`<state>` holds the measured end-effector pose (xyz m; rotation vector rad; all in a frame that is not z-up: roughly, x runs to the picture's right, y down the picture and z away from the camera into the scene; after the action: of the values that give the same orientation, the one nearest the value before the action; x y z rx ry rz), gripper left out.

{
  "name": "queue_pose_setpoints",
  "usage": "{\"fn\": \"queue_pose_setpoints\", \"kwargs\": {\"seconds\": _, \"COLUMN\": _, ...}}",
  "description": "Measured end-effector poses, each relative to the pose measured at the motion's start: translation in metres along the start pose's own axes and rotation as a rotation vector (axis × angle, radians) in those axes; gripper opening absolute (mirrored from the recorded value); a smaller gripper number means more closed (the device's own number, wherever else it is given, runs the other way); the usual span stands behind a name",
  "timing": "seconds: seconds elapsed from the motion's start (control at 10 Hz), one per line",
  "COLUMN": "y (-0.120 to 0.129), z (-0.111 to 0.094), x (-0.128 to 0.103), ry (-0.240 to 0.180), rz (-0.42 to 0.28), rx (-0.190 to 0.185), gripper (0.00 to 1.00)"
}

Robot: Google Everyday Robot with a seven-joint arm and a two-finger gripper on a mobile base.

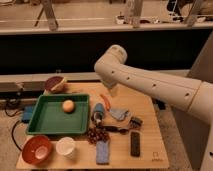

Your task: Place banana in tray

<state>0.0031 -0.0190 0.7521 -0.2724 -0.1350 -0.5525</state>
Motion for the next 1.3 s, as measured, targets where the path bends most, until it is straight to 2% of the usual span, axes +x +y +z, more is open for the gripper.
{"fn": "queue_pose_setpoints", "kwargs": {"seconds": 0.2, "y": -0.016, "z": 0.007, "x": -0.013, "ry": -0.004, "rz": -0.031, "rx": 0.01, "gripper": 0.8}}
{"fn": "queue_pose_setpoints", "kwargs": {"seconds": 0.5, "y": -0.025, "z": 0.015, "x": -0.018, "ry": -0.008, "rz": -0.057, "rx": 0.024, "gripper": 0.8}}
{"fn": "queue_pose_setpoints", "kwargs": {"seconds": 0.8, "y": -0.046, "z": 0.025, "x": -0.041, "ry": -0.024, "rz": -0.094, "rx": 0.04, "gripper": 0.8}}
{"fn": "queue_pose_setpoints", "kwargs": {"seconds": 1.0, "y": -0.053, "z": 0.031, "x": -0.042, "ry": -0.028, "rz": -0.113, "rx": 0.057, "gripper": 0.8}}
{"fn": "queue_pose_setpoints", "kwargs": {"seconds": 1.3, "y": -0.066, "z": 0.037, "x": -0.058, "ry": -0.052, "rz": -0.155, "rx": 0.074, "gripper": 0.8}}
